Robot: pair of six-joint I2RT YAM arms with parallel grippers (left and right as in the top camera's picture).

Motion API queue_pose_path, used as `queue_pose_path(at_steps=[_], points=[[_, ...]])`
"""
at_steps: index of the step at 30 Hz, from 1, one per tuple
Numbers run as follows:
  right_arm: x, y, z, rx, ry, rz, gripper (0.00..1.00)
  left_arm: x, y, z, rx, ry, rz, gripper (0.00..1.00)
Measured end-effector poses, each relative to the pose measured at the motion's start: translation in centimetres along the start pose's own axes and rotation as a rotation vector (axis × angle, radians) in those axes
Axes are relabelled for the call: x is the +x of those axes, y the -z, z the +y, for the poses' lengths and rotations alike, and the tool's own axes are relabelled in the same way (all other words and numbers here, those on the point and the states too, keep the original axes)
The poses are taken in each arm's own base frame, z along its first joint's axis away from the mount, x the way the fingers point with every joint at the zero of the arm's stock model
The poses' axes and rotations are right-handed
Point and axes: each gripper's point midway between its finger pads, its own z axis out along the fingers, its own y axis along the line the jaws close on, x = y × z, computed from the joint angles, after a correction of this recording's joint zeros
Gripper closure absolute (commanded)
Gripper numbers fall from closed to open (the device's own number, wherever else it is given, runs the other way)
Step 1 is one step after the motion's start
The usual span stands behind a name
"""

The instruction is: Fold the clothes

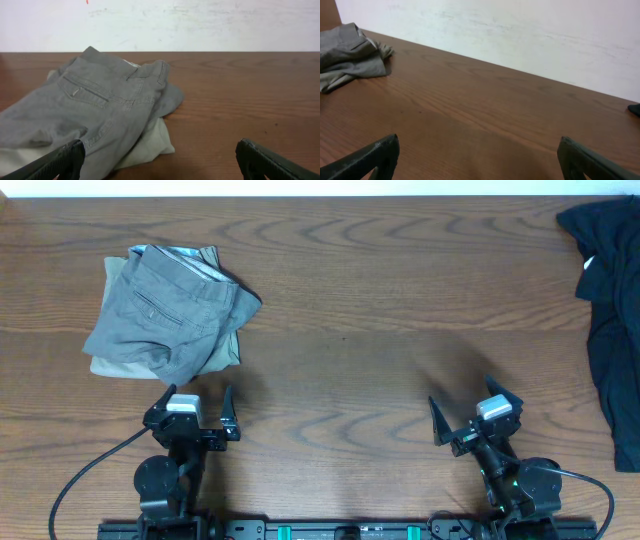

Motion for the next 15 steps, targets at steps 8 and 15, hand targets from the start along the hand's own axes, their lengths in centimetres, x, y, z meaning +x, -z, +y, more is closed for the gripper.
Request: queue_pose_path(at_steps=[8, 15], points=[[0.00, 0.00, 0.00, 0.000, 0.000, 0.000, 0.01, 0.00, 0.00, -0.09, 0.005, 0.153, 0.001, 0.02], [-0.82, 0.01, -0.04, 0.000, -0.056, -0.034, 0.01, 0.01, 0.00, -0.14, 0.008, 0.225, 0.001, 0.02]])
